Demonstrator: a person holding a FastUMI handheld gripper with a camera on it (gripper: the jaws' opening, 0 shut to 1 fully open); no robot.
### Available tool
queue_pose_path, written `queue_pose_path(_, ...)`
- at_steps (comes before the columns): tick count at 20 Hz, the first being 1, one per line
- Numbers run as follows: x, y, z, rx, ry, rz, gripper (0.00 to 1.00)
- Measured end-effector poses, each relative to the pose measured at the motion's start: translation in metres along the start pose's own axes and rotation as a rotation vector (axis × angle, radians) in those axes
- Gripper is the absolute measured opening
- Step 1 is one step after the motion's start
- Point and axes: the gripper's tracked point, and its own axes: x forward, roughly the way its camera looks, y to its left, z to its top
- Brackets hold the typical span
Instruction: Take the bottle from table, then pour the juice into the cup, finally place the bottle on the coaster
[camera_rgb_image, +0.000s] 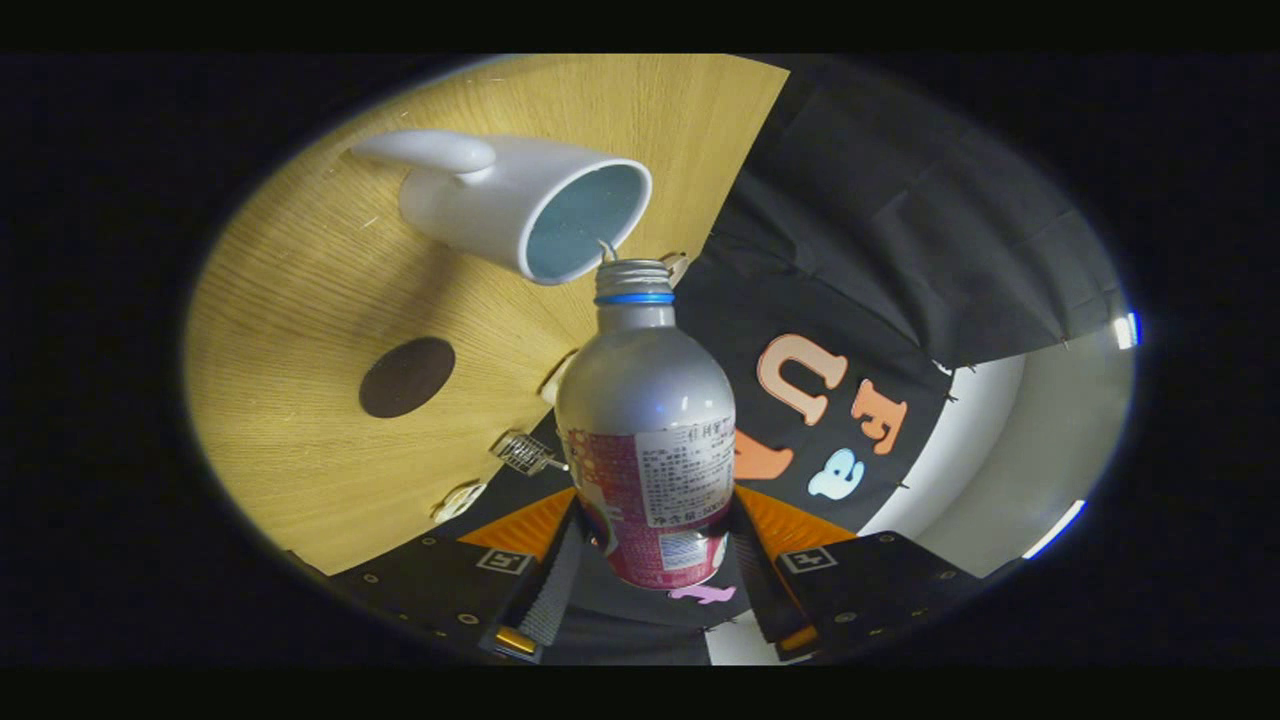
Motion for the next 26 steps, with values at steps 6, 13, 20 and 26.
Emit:
queue_pose_path(6,0.001,0.009,0.008,0.052,-0.016,0.056,0.74)
queue_pose_path(13,-0.003,0.046,0.008,0.306,-0.008,0.162,0.74)
queue_pose_path(20,0.006,0.056,-0.018,0.781,0.072,0.131,0.75)
queue_pose_path(26,0.024,0.071,-0.029,1.229,0.11,0.12,0.75)
